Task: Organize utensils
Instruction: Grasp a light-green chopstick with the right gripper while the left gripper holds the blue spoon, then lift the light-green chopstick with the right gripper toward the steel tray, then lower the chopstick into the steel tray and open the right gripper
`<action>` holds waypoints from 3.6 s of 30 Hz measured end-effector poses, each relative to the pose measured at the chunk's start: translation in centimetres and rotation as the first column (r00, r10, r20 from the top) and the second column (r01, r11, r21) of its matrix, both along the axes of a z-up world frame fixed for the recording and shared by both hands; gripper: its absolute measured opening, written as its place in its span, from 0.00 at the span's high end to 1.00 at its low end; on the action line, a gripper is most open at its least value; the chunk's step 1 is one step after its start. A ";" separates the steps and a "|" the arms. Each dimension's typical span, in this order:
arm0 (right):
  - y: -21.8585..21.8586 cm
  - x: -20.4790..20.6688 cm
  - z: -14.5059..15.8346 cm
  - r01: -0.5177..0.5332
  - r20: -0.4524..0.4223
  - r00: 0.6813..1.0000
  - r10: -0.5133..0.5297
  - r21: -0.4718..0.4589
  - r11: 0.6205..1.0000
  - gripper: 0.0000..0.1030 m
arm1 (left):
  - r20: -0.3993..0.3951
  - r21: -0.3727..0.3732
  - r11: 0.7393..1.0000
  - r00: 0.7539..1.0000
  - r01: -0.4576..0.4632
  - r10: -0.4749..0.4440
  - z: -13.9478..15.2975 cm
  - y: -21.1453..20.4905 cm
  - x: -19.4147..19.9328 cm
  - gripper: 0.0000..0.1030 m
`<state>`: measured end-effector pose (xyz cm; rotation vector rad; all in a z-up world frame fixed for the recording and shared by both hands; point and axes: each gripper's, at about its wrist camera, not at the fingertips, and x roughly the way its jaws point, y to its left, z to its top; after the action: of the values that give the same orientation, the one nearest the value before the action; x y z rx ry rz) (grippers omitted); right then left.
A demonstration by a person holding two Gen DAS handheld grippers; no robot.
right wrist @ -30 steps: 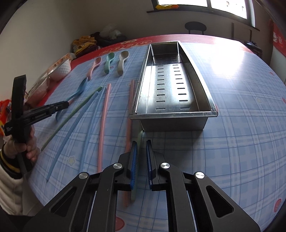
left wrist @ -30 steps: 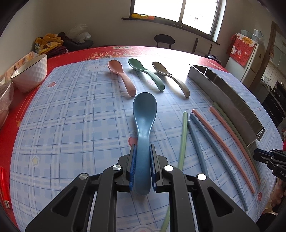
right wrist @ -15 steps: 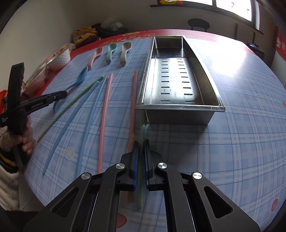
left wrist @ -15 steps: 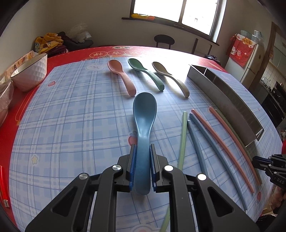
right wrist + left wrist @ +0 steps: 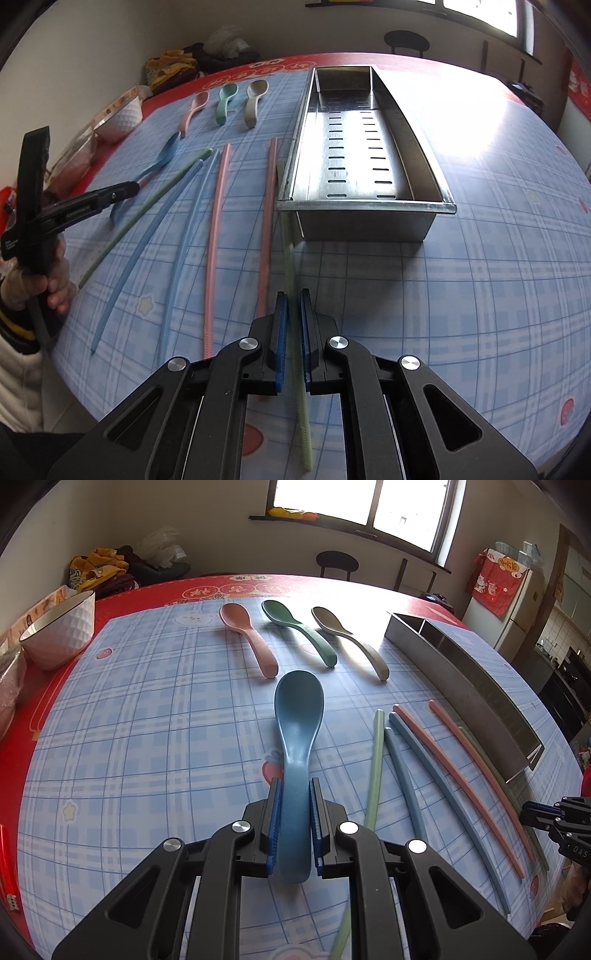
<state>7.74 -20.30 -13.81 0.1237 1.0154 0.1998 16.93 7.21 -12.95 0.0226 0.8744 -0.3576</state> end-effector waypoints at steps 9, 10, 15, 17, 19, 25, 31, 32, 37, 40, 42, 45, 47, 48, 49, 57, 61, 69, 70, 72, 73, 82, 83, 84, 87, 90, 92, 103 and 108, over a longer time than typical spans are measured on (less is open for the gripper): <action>0.6 1.8 -0.1 -0.006 0.036 0.999 0.008 -0.041 0.999 0.93 | -0.007 0.020 1.000 1.000 0.009 -0.009 -0.1 -0.5 0.1 0.86; 0.7 1.9 -0.1 -0.007 0.040 0.999 0.009 -0.045 0.999 0.93 | -0.007 0.023 1.000 1.000 0.009 -0.009 -0.1 -0.5 0.1 0.86; 1.2 2.1 -0.2 -0.018 0.070 0.997 0.023 -0.076 0.997 0.93 | -0.006 0.026 1.000 1.000 0.009 -0.009 -0.1 -0.5 0.1 0.86; 1.3 1.9 -0.2 -0.025 0.080 0.996 0.032 -0.092 0.995 0.93 | -0.003 0.034 0.999 1.000 0.009 -0.009 -0.2 -0.5 0.0 0.86; 1.1 1.7 -0.2 -0.027 0.080 0.996 0.033 -0.076 0.997 0.94 | -0.001 0.043 0.999 1.000 0.009 -0.009 -0.2 -0.6 0.0 0.86; 0.2 0.9 -0.3 -0.043 0.077 0.996 0.043 -0.002 0.999 0.94 | 0.016 0.094 0.996 1.000 0.008 -0.010 -0.2 -1.3 -0.2 0.86; 0.1 -0.8 0.9 -0.076 0.121 0.990 0.071 0.039 0.996 0.94 | 0.043 0.047 0.999 0.999 -0.010 0.008 0.9 -0.1 -0.4 0.86; 0.0 -1.0 1.1 -0.078 0.128 0.989 0.072 0.042 0.996 0.94 | 0.045 0.039 0.999 0.999 -0.017 0.015 1.3 0.1 -0.6 0.86; -0.9 -1.3 2.2 -0.073 0.161 0.985 0.061 0.068 0.995 0.94 | 0.069 0.052 0.998 0.998 -0.017 0.013 2.8 0.3 -1.7 0.86; -0.9 -1.3 2.3 -0.079 0.163 0.984 0.066 0.075 0.994 0.94 | 0.025 0.081 0.997 1.000 -0.007 0.005 2.0 0.0 -1.8 0.86; -0.9 -1.3 2.0 -0.079 0.156 0.986 0.066 0.079 0.994 0.94 | -0.014 0.085 0.996 1.000 -0.004 0.005 1.2 0.0 -1.7 0.86; -1.0 -1.3 1.3 -0.074 0.141 0.988 0.062 0.082 0.994 0.94 | -0.060 0.073 0.997 0.998 0.012 -0.007 0.5 0.0 -1.5 0.86; -1.0 -1.2 1.1 -0.073 0.136 0.989 0.061 0.081 0.994 0.94 | -0.095 0.046 0.999 0.995 0.026 -0.021 0.3 0.1 -1.2 0.86; -1.1 -1.2 1.0 -0.071 0.135 0.989 0.059 0.080 0.994 0.94 | -0.110 0.028 0.999 0.994 0.032 -0.029 0.2 0.2 -1.1 0.85; -1.2 -1.2 0.9 -0.069 0.134 0.989 0.057 0.079 0.995 0.94 | -0.119 0.011 0.999 0.992 0.036 -0.034 0.3 0.3 -0.9 0.83; -1.4 -0.9 0.1 -0.062 0.119 0.992 0.052 0.086 0.994 0.94 | -0.178 -0.128 0.992 0.984 -0.009 -0.014 0.3 1.9 0.9 0.78; -1.4 -0.7 -0.3 -0.061 0.107 0.993 0.052 0.091 0.994 0.94 | -0.205 -0.197 0.980 0.979 -0.026 -0.015 -0.2 2.6 1.6 0.83; -1.5 -0.3 -0.7 -0.056 0.100 0.994 0.047 0.097 0.994 0.94 | -0.182 -0.232 0.973 0.983 -0.018 -0.025 -0.3 2.8 1.3 0.85; -1.5 -0.3 -0.7 -0.056 0.100 0.994 0.046 0.097 0.994 0.94 | -0.178 -0.224 0.974 0.984 -0.017 -0.024 -0.3 2.8 1.3 0.85; -1.5 -0.4 -0.7 -0.056 0.101 0.994 0.046 0.098 0.994 0.94 | -0.163 -0.195 0.981 0.987 -0.017 -0.015 -0.2 2.4 1.0 0.85; -1.5 -0.4 -0.7 -0.056 0.100 0.994 0.046 0.100 0.993 0.94 | -0.148 -0.165 0.986 0.989 -0.019 -0.006 0.0 2.1 0.8 0.86; -1.2 -0.2 -0.7 -0.063 0.093 0.994 0.056 0.078 0.995 0.94 | -0.031 -0.094 0.996 0.999 0.003 -0.006 2.6 0.8 -1.8 0.86; -1.1 0.0 -0.7 -0.063 0.090 0.994 0.056 0.074 0.995 0.94 | -0.023 -0.090 0.996 1.000 0.006 -0.008 2.8 0.7 -2.1 0.86; -1.0 0.1 -0.7 -0.062 0.088 0.995 0.055 0.073 0.995 0.94 | -0.016 -0.086 0.996 1.000 0.010 -0.011 3.0 0.6 -2.3 0.86; -0.9 0.4 -0.7 -0.061 0.082 0.995 0.055 0.073 0.996 0.93 | -0.001 -0.087 0.996 1.000 0.017 -0.017 3.4 0.4 -3.1 0.86; -0.7 0.6 -0.7 -0.065 0.079 0.995 0.060 0.062 0.996 0.94 | 0.004 -0.090 0.996 1.000 0.017 -0.017 3.5 0.4 -3.5 0.86; -0.6 0.5 -0.6 -0.069 0.081 0.995 0.065 0.057 0.996 0.94 | 0.009 -0.091 0.996 1.000 0.015 -0.015 3.6 0.4 -3.8 0.86; -1.2 -0.2 3.5 -0.087 0.196 0.979 0.061 0.125 0.988 0.94 | 0.052 -0.093 0.996 0.999 0.001 0.004 5.0 1.1 -5.0 0.86; -1.4 0.1 4.4 -0.078 0.219 0.974 0.048 0.132 0.988 0.94 | 0.055 -0.101 0.995 0.998 0.001 0.005 5.1 1.2 -5.0 0.86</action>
<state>7.87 -21.72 -9.44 0.1928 0.7889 0.3358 11.92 8.37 -7.87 -0.0614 0.8010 -0.3973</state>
